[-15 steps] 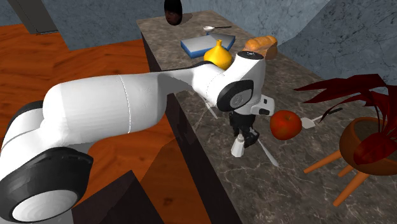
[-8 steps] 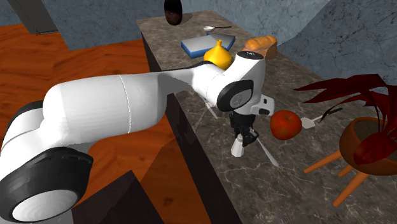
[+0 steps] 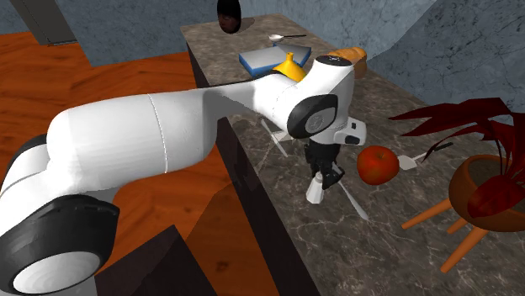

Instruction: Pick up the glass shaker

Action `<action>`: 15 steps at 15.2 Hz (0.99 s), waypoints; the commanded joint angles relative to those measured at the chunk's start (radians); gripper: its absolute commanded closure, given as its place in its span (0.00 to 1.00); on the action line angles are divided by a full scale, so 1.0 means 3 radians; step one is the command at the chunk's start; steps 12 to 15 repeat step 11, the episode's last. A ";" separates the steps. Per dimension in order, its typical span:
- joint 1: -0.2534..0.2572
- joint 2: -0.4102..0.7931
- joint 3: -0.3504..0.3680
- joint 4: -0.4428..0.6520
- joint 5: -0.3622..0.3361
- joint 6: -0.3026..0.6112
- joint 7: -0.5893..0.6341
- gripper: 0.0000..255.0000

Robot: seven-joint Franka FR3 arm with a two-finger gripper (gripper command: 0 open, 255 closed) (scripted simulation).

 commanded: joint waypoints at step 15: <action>0.0001 0.0043 0.0000 0.0518 0.0012 -0.0474 -0.0050 1.00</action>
